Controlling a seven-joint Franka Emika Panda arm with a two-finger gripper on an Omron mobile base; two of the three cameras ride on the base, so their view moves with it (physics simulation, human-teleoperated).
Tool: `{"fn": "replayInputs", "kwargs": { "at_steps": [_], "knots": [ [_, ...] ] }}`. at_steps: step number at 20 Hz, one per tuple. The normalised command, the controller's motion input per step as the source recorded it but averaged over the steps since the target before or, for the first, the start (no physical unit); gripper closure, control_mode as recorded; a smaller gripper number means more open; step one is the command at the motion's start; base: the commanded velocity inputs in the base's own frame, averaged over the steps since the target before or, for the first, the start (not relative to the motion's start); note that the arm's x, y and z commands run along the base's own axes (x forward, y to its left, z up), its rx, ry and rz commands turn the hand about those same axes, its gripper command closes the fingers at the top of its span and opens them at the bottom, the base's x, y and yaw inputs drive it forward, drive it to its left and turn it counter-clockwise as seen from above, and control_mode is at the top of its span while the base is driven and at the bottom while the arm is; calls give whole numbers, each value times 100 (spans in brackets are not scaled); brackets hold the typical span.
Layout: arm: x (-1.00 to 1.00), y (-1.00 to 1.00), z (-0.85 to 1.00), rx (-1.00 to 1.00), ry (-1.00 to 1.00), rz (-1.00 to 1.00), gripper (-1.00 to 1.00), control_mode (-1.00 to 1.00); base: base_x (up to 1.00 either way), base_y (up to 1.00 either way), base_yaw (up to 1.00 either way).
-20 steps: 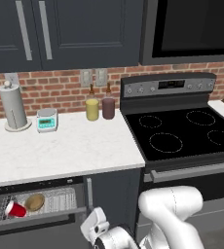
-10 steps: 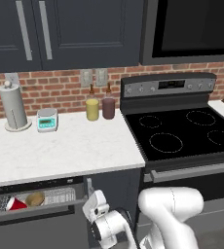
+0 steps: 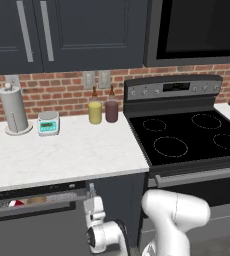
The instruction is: Pick up the cup and bowl from the counter, place them in the dishwasher, and close the dishwasher door.
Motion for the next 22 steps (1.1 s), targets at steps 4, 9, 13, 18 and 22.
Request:
{"fn": "replayInputs", "kwargs": {
  "at_steps": [4,9,13,18,22],
  "knots": [
    [66,0,-34,1,-36,-25,-100,-100,0,0,0],
    [53,0,-23,2,-37,-25,-100,-100,0,0,0],
    [40,0,-14,5,-41,-22,-100,-100,0,0,0],
    [30,0,-17,7,-34,-19,-100,-100,0,0,0],
    [24,0,-21,8,-30,-17,-100,-100,0,0,0]
  ]
}}
